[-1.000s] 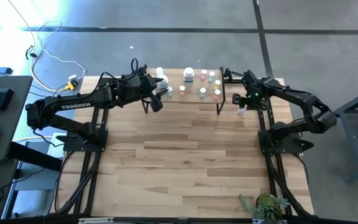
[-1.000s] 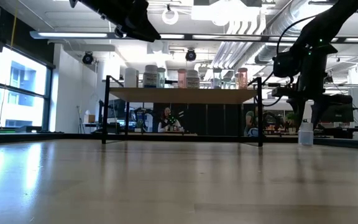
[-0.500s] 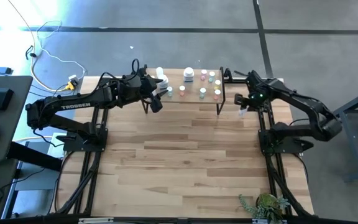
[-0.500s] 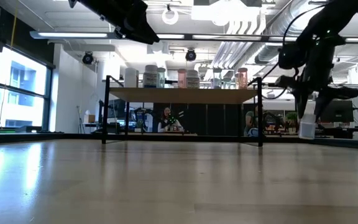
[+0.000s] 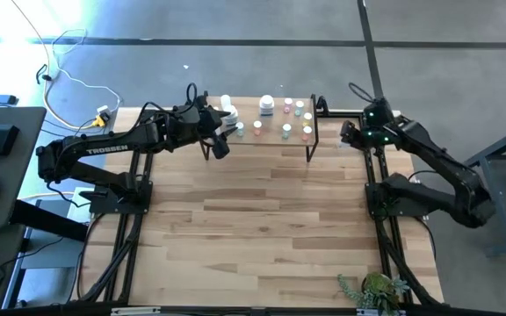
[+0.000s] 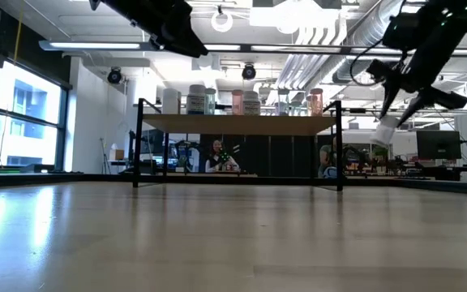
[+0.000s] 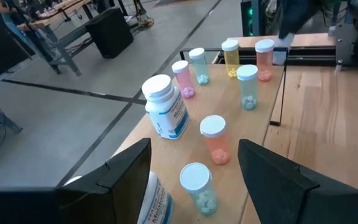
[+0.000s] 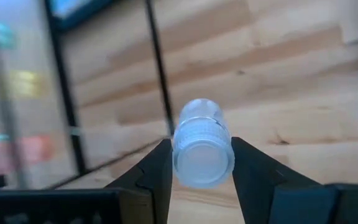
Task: Pick and place medicine bottles onto shelf by color
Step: Put the transparent pill bottle on the shelf
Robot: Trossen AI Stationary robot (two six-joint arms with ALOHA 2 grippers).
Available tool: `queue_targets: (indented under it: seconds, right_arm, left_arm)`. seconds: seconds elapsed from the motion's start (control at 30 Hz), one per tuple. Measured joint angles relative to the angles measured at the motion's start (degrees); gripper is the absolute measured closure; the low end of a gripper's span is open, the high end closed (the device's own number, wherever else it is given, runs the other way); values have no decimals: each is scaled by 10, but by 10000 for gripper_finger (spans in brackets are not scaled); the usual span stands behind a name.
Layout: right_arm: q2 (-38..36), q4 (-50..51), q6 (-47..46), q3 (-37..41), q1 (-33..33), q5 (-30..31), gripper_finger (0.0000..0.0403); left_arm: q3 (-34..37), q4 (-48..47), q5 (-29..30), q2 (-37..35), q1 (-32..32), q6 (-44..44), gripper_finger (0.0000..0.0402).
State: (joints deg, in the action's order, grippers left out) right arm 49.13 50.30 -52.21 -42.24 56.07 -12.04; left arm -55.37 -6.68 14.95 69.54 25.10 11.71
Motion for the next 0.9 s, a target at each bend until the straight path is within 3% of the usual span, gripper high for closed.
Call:
queue_targets:
  seconds: [0.3,0.6,0.9]
  right_arm:
    - [-60,-70,-35,0,0,-12,281]
    - [-79,-204,-47,-3,0,-36,281]
    - [-59,-211,-13,-104,0,-18,281]
  left_arm:
    - [0,0,0,0,0,14,172]
    - [0,0,0,0,0,14,172]
    - [0,0,1,0,0,15,172]
